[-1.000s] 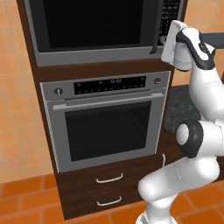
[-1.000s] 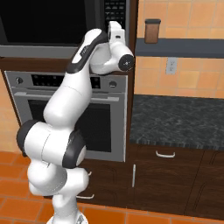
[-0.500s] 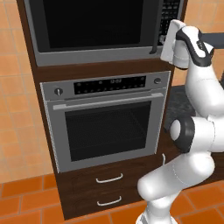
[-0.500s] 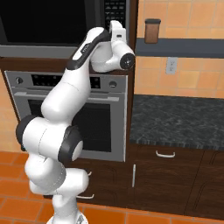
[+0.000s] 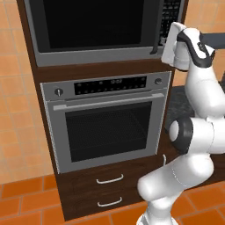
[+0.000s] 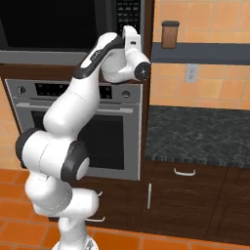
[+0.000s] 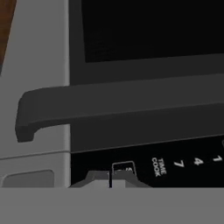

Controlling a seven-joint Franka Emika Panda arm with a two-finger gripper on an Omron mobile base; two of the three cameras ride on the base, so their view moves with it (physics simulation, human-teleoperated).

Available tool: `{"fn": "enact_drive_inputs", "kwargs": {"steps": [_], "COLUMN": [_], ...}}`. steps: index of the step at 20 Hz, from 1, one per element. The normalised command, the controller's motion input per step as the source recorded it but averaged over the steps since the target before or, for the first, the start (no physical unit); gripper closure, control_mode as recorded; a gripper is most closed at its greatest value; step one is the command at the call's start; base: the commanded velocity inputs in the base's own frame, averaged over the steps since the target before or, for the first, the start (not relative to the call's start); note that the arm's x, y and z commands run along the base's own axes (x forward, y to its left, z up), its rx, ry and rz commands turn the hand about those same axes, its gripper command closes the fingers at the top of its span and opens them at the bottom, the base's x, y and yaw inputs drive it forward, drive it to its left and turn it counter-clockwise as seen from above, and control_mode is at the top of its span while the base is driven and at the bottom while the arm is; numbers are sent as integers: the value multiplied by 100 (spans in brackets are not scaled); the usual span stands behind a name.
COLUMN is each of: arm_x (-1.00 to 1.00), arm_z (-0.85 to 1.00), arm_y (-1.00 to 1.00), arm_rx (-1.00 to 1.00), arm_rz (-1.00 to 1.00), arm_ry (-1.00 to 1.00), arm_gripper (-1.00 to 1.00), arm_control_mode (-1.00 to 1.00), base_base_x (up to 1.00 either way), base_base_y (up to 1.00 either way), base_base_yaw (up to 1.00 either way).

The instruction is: Pick the eggplant from the sink and place it in the bowl. Then pick the bowl and place it in the microwave. Then close the microwave door and press the start button.

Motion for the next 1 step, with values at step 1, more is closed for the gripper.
{"fn": "enact_drive_inputs", "kwargs": {"steps": [1], "arm_x": [-11], "arm_z": [0], "arm_y": [0], "arm_rx": [0], "arm_rz": [0], "arm_ry": [-2], "arm_gripper": [100], "arm_control_mode": [-100], "base_base_x": [0], "base_base_y": [0], "base_base_yaw": [0]}}
